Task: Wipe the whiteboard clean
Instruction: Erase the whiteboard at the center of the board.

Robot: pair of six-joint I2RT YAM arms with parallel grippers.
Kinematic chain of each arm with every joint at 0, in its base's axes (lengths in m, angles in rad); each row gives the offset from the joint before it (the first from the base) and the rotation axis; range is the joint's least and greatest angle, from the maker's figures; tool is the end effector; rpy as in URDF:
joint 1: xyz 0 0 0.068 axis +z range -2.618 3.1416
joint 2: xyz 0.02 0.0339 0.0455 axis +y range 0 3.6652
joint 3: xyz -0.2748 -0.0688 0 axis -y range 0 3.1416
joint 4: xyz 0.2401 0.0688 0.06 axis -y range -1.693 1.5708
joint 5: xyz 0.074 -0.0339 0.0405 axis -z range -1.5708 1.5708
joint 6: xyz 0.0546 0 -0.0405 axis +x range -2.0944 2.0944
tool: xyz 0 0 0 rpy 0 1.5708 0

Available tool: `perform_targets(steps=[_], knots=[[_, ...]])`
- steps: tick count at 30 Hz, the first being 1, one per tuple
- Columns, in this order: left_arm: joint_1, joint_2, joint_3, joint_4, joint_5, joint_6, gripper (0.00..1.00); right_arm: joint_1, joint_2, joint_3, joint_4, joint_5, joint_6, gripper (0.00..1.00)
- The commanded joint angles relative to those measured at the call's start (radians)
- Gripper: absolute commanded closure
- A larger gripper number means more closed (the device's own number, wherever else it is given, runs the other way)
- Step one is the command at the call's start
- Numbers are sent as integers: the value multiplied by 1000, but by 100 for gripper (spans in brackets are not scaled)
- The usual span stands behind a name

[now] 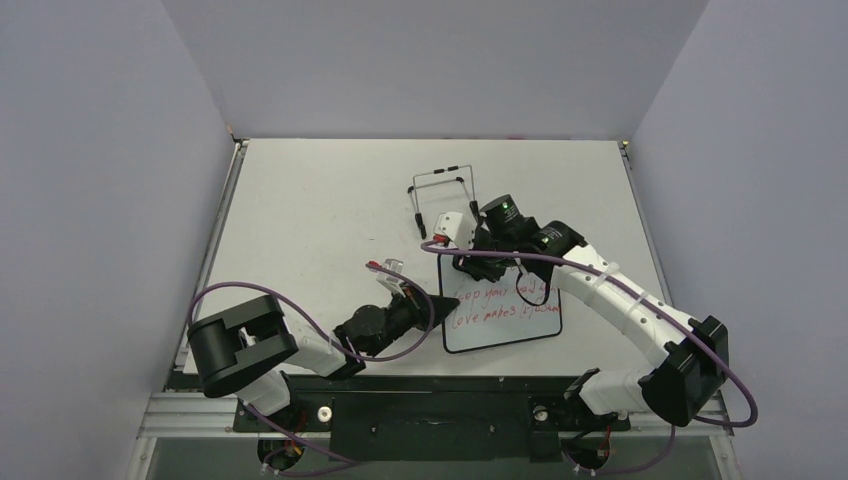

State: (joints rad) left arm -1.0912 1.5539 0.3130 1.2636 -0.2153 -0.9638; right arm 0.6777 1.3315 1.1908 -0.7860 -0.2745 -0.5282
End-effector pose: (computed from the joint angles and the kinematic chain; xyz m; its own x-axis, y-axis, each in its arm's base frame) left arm 0.1383 -0.2406 0.1834 -0.6250 -0.5374 -0.5663 0.4468 0.3487 -0.8239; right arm 0.2065 0.1852 0.3050 -0.1700 -0.7595 -0.6279 -0.9447 0.3068 -0.1154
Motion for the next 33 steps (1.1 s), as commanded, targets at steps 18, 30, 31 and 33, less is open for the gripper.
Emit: perform_targets(steps=[18,30,31,33], knots=[[10,-63,54,54,39,4,100,42,-69,-94,81,151,-59,100],[9,-43,70,57,54,-1,100,124,-85,-131,-32,5,-199,100],[10,-42,70,57,55,-2,100,123,-89,-135,-24,32,-179,100],[10,-37,72,60,56,-5,100,120,-83,-133,38,118,-117,100]])
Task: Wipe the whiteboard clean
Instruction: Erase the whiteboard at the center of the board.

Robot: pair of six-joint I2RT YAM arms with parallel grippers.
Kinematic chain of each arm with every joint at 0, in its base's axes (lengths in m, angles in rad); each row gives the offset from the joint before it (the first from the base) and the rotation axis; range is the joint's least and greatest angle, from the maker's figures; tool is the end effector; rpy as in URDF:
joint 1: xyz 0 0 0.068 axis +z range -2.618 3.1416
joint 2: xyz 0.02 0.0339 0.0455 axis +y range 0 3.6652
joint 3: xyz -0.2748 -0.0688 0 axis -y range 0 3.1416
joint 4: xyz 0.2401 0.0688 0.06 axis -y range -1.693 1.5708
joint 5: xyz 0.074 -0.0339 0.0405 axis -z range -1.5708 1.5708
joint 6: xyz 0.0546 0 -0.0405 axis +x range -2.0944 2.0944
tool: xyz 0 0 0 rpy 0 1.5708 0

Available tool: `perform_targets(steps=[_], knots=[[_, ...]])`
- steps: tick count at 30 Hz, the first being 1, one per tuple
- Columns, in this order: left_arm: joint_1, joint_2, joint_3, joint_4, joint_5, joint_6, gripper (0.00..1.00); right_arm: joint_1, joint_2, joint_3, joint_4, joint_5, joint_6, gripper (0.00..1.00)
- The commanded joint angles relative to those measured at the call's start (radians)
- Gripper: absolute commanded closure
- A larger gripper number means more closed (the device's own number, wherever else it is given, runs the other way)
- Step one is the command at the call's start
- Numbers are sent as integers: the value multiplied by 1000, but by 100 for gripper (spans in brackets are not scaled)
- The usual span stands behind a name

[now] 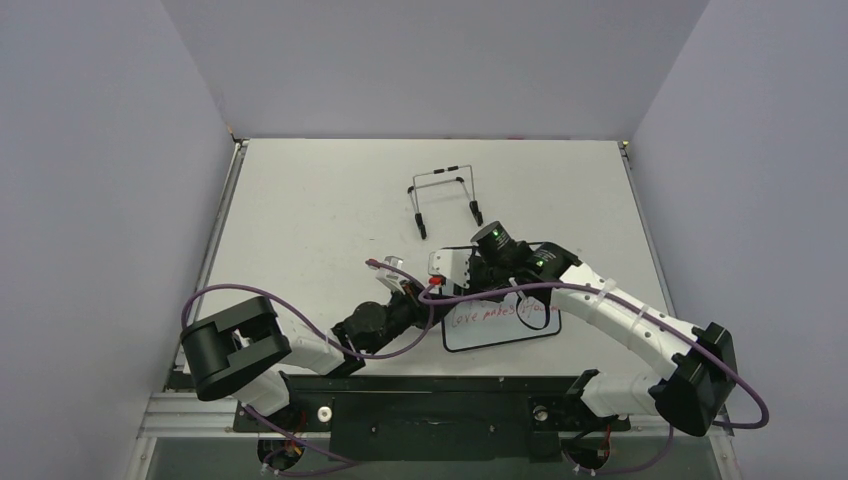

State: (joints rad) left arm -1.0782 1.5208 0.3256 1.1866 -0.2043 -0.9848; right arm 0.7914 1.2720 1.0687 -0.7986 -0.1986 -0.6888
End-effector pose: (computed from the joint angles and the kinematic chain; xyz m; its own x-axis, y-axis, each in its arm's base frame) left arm 0.1411 -0.2394 0.1855 -0.6412 -0.5306 -0.5545 0.4207 0.3613 -0.8322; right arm 0.1716 0.1890 0.2790 0.0336 -0.8526 -0.5215 -0.9724 0.0927 -0.2141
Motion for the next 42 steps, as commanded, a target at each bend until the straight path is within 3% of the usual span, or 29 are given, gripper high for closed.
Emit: perform_targets(steps=[1,5,16,20,23,28,34,38,42], knots=[[-3,-2,59,139,45,16,100,5,-20,-8,91,100,79,100],[-3,-4,59,138,43,12,100,5,14,28,123,178,115,100],[-4,3,58,138,39,7,100,62,13,37,35,-12,35,100],[-4,2,57,137,39,8,100,28,19,34,121,142,129,100],[-3,-1,52,139,39,9,100,-28,25,41,146,162,170,100],[-3,5,50,145,43,12,100,-40,22,38,71,-4,102,100],[-3,5,48,149,48,11,100,0,94,96,50,-61,134,100],[-2,8,43,152,50,9,100,-135,58,119,128,-116,254,100],[-2,29,44,175,58,5,100,-266,-17,135,85,-318,246,100]])
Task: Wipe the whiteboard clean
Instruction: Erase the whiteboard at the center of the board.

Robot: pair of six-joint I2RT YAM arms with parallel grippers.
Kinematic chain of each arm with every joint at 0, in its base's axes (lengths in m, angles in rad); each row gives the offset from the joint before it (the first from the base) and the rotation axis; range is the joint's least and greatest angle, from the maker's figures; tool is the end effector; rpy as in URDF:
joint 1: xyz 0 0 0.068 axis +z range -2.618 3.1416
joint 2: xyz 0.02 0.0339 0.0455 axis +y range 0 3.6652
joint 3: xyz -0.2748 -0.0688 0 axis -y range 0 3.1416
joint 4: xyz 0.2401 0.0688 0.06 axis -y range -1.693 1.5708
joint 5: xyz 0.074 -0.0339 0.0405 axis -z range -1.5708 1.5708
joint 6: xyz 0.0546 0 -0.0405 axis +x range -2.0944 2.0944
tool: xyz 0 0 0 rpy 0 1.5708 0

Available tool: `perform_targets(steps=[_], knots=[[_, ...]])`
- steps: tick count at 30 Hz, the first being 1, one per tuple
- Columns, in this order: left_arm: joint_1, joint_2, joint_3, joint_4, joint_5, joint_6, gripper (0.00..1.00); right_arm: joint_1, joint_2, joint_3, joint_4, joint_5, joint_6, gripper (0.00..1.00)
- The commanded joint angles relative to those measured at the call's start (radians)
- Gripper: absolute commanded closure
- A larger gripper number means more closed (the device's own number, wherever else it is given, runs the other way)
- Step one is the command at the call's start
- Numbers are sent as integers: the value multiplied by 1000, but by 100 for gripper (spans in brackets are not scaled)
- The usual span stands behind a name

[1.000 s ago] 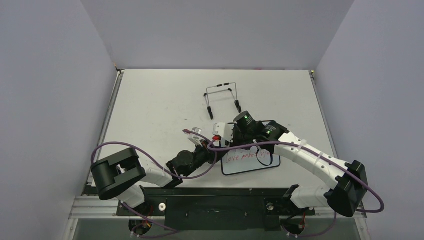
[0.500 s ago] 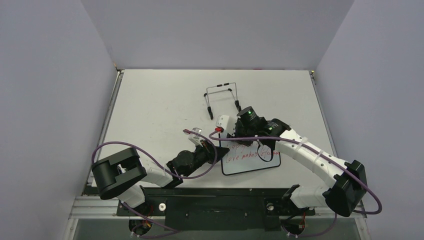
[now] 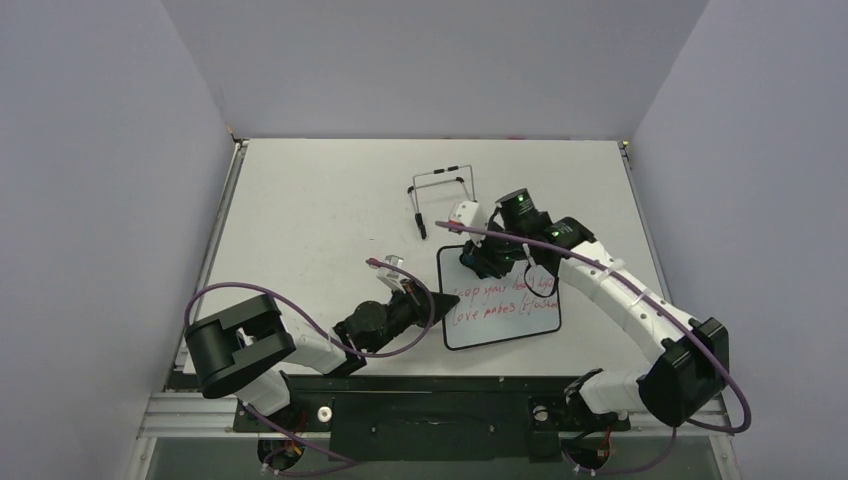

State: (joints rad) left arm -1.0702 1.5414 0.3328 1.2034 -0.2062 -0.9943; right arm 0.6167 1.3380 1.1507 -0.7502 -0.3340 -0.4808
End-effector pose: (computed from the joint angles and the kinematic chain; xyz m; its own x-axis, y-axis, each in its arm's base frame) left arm 0.1445 -0.2408 0.1843 -0.6389 -0.5420 -0.5460 0.4124 0.3578 -0.8378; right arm 0.2164 0.1754 0.2939 -0.2571 -0.7179 -0.6469 -0.9289 0.3682 -0.0394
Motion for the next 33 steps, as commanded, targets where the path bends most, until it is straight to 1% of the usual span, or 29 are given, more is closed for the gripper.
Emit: perform_targets(steps=[1,4,7,9,12,14,17,20,22,25,27,30,32,33], knots=[[-10,11,39,160,61,14,100,-109,-94,46,31,-216,27,100],[-10,10,44,151,63,15,100,-135,-115,21,40,-221,32,100],[-10,10,43,149,61,16,100,-134,-107,0,60,-168,48,100],[-10,10,46,147,60,18,100,-102,-88,-1,63,-127,46,100],[-10,3,51,133,64,23,100,-25,-61,-5,66,-22,42,100],[-10,-4,53,120,66,30,100,-6,-36,3,65,4,48,100],[-10,-12,52,106,62,40,100,14,-21,6,37,16,28,100],[-10,-15,52,100,61,45,100,41,-21,7,-33,-33,-64,100],[-10,-18,52,99,63,48,100,36,-26,-3,-50,-13,-77,100],[-10,-22,51,96,66,50,100,-43,-41,-9,9,34,-14,100],[-10,-18,53,96,70,52,100,-59,-46,-5,56,75,38,100],[-10,-2,62,100,79,52,100,-25,2,54,65,127,83,100],[-10,10,66,110,82,46,100,14,29,85,38,130,64,100],[-10,15,65,116,82,43,100,43,32,82,24,101,28,100]])
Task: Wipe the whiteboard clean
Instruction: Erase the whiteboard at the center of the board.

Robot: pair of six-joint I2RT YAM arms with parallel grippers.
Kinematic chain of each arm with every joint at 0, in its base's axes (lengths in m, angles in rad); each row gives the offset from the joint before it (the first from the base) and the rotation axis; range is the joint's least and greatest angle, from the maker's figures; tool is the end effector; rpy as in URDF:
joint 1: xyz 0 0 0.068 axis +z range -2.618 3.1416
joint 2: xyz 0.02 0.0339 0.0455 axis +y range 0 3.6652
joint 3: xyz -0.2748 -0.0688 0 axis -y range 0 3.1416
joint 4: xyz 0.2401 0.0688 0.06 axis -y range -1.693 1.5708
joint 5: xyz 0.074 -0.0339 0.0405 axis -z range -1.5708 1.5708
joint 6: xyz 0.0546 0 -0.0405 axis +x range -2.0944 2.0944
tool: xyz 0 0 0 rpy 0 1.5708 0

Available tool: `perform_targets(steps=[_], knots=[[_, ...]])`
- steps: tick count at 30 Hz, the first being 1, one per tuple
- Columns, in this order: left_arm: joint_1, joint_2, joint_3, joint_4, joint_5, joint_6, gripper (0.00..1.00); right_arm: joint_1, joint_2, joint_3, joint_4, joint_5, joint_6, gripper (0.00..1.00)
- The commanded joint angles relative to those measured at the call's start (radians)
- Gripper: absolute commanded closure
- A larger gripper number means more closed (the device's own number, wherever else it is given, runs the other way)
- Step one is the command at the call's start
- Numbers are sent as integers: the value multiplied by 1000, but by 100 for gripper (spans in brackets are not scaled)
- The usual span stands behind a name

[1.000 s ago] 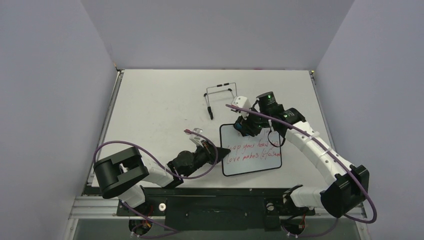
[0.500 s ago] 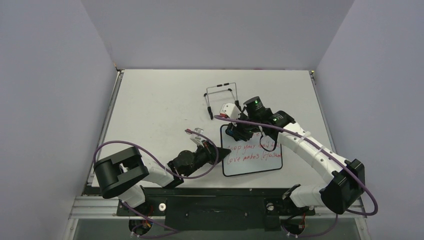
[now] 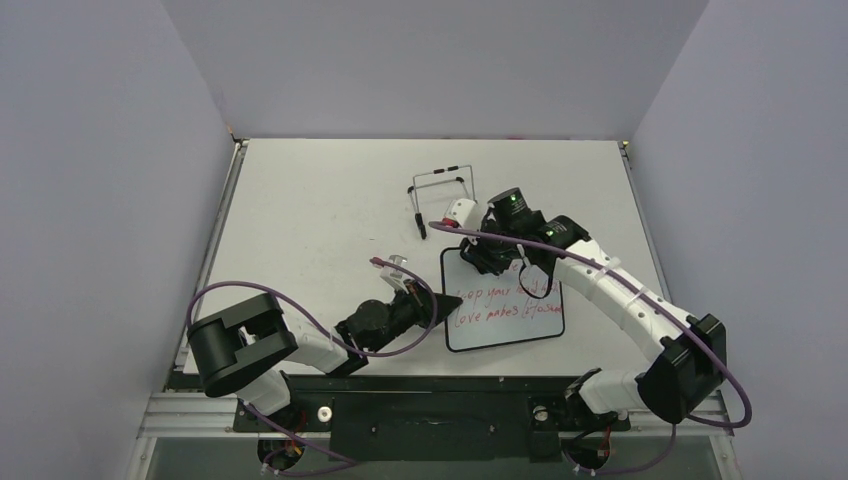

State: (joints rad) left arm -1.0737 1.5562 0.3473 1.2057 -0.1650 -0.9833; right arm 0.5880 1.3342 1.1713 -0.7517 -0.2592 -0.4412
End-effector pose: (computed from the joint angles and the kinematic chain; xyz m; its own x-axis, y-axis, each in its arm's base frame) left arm 0.1438 -0.2462 0.1846 -0.6573 -0.5101 -0.5547 0.4359 0.3431 -0.8320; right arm 0.2249 0.1667 0.3005 -0.3116 -0.7038 -0.6384 -0.8840 0.4611 -0.0769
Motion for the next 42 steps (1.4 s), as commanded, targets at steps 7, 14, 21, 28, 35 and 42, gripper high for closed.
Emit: perform_targets(steps=[7,14,21,28,35,42], knots=[[-5,-24,45,92,27,41,100,103,-62,-69,-35,-41,-141,100],[-6,-11,49,100,44,40,100,-1,-68,-53,69,29,-15,100],[-6,-18,38,107,38,39,100,120,-20,-20,-77,-92,-175,100],[-6,-46,36,79,31,53,100,54,-95,-103,31,-34,-103,100],[-6,-39,47,83,39,50,100,87,-14,-9,98,59,-24,100],[-4,-63,42,59,31,61,100,129,-101,-107,-48,-130,-227,100]])
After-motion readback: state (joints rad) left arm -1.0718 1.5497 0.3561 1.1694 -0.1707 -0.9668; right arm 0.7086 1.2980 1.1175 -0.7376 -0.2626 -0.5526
